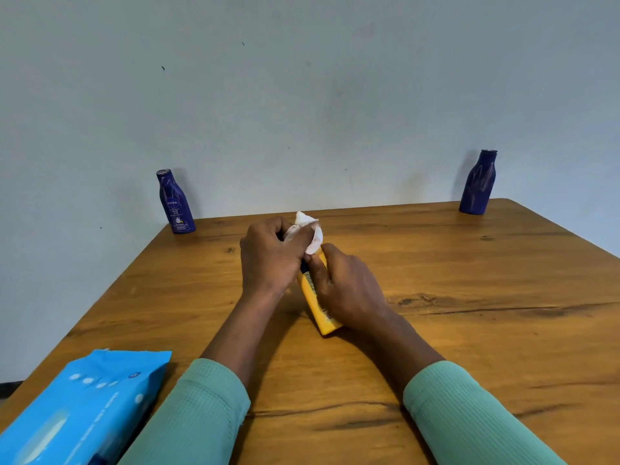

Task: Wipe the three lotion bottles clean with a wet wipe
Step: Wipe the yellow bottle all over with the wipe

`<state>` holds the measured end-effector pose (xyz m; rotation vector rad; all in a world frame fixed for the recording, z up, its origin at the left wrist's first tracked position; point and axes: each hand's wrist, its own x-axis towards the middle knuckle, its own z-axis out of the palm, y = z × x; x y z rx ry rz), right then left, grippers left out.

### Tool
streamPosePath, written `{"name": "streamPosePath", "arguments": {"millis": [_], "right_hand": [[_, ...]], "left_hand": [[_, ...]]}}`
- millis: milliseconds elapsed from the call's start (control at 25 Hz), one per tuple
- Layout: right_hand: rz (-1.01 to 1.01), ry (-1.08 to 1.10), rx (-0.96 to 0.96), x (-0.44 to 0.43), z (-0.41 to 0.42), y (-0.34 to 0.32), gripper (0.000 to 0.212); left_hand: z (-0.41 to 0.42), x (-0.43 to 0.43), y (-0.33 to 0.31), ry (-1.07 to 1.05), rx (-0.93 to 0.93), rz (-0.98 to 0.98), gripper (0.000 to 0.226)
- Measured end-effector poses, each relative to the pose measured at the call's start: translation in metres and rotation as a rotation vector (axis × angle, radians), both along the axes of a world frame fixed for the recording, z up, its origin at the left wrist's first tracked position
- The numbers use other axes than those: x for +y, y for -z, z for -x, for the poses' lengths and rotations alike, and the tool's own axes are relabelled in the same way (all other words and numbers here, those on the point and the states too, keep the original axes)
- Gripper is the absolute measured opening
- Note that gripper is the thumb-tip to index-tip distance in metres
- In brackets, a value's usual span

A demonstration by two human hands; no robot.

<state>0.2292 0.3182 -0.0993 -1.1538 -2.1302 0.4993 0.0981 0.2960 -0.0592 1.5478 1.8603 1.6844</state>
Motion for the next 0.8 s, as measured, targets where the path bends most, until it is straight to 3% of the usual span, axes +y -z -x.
{"name": "streamPosePath", "arguments": {"millis": [160, 360, 480, 560, 680, 800], "right_hand": [[-0.123, -0.002, 0.015, -0.004, 0.005, 0.0, 0.054], [-0.216, 0.084, 0.102, 0.0, 0.002, 0.005, 0.055], [-0.266, 0.095, 0.136, 0.001, 0.0, 0.006, 0.057], [-0.29, 0.084, 0.149, -0.001, 0.001, 0.004, 0.059], [-0.26, 0.063, 0.221, 0.0, 0.0, 0.008, 0.055], [-0.181, 0.046, 0.273, 0.006, -0.001, 0.012, 0.049]], "left_hand": [[-0.001, 0.002, -0.002, -0.14, -0.096, -0.096, 0.043], [-0.005, -0.008, 0.005, 0.139, -0.065, -0.197, 0.027], [-0.009, -0.004, 0.005, 0.095, -0.036, -0.24, 0.03], [-0.012, -0.003, 0.003, 0.067, -0.087, -0.275, 0.033], [-0.008, -0.006, 0.006, 0.276, -0.267, -0.244, 0.024], [-0.001, -0.008, 0.012, 0.395, -0.293, -0.141, 0.013]]}}
